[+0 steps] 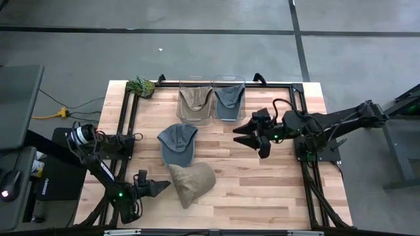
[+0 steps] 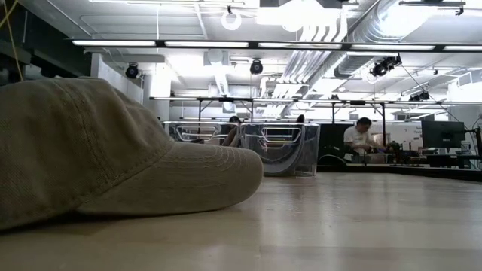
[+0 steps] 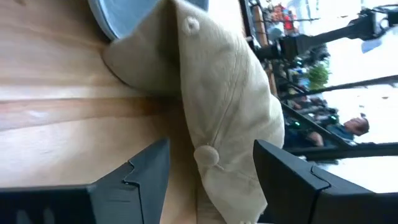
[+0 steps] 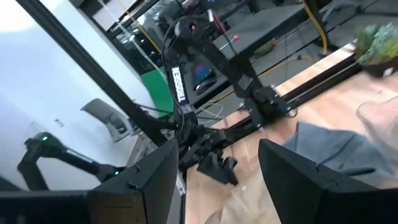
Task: Pick & Place hat
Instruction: Put the brown cap into the left transparent bin
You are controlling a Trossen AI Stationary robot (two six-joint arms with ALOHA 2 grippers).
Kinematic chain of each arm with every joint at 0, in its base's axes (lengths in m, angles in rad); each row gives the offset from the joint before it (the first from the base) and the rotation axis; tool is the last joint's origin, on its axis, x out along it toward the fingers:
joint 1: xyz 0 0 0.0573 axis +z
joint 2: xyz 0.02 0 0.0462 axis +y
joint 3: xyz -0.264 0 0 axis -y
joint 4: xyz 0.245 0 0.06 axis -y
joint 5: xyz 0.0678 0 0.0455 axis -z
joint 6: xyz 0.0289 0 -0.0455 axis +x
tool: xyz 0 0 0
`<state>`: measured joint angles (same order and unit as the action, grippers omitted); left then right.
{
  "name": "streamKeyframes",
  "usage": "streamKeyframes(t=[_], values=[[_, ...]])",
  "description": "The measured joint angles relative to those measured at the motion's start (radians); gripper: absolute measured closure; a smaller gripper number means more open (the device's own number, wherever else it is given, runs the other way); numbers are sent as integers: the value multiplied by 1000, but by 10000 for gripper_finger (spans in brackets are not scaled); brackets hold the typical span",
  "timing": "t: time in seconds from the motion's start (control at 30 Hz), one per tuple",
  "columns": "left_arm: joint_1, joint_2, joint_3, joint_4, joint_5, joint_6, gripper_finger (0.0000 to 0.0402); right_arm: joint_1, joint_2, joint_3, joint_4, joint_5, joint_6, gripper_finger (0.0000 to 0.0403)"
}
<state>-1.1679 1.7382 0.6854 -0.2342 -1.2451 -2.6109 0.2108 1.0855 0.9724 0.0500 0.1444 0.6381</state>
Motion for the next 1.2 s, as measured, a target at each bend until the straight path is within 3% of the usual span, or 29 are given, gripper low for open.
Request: streamKeyframes(t=[0.17, 0.4, 0.67, 0.97, 1.1, 1.2], values=[[1, -2, -51, 175, -35, 140, 189, 0, 0, 80, -70, 34, -37, 186], [7, 13, -52, 175, -34, 179, 189, 11, 0, 122, -76, 69, -66, 185], [35, 76, -28, 171, -48, 118, 189, 49, 15, 122, -80, 114, -67, 185], [117, 78, 44, 188, 188, 179, 189, 54, 23, 121, -79, 129, -62, 185], [150, 82, 97, 109, 320, 176, 189, 54, 23, 121, -80, 131, -62, 185], [164, 83, 131, 49, 360, 179, 189, 54, 23, 121, -83, 131, -62, 185]])
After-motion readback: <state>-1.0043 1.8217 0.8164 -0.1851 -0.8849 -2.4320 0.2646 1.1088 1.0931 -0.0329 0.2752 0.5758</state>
